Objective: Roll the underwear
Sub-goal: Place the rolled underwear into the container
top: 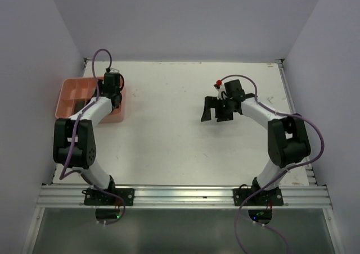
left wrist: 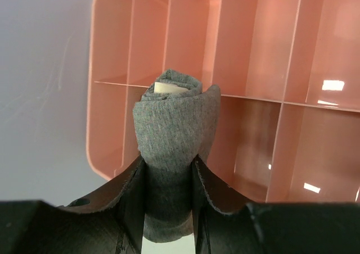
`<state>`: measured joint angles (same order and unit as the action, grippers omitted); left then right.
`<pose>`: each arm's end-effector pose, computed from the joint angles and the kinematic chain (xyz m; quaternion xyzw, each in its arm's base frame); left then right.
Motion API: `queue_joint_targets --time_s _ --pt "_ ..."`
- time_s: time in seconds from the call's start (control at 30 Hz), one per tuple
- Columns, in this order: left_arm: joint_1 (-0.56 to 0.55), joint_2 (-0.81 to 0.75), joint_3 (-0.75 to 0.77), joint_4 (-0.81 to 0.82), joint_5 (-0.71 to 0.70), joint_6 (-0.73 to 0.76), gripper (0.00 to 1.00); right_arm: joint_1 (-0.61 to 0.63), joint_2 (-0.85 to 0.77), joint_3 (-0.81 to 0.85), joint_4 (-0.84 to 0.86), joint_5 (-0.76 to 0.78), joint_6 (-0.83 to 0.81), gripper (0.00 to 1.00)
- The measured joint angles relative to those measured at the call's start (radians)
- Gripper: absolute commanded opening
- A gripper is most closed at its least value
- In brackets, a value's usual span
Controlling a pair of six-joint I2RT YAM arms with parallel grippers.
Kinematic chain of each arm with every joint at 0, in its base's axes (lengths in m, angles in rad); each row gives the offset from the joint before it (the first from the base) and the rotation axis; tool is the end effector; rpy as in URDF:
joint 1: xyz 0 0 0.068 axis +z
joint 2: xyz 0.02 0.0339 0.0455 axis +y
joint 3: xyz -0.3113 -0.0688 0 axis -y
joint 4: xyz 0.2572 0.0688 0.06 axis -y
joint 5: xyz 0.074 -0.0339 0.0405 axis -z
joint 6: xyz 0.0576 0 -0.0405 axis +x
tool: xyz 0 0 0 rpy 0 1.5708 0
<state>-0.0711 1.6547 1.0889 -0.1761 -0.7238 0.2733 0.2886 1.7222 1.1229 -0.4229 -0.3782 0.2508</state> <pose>0.3835 0.0109 0.2573 0.0062 0.8678 0.3604 0.3420 0.3579 0.1284 0.2169 -0.0688 0.9443 0.2453 0.2082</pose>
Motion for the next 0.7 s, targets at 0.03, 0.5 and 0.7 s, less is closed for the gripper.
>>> queue_joint_targets --time_s 0.03,0.5,0.7 --pt "0.003 0.013 0.002 0.0 0.008 0.0 0.0 0.0 -0.009 -0.007 0.003 0.001 0.002 0.99" --pt "0.013 0.122 0.065 -0.036 0.14 -0.051 0.0 0.0 -0.041 -0.047 0.012 0.031 0.002 0.99" --pt "0.018 0.134 0.072 -0.065 0.172 -0.081 0.0 0.0 -0.041 -0.047 0.014 0.036 0.002 0.99"
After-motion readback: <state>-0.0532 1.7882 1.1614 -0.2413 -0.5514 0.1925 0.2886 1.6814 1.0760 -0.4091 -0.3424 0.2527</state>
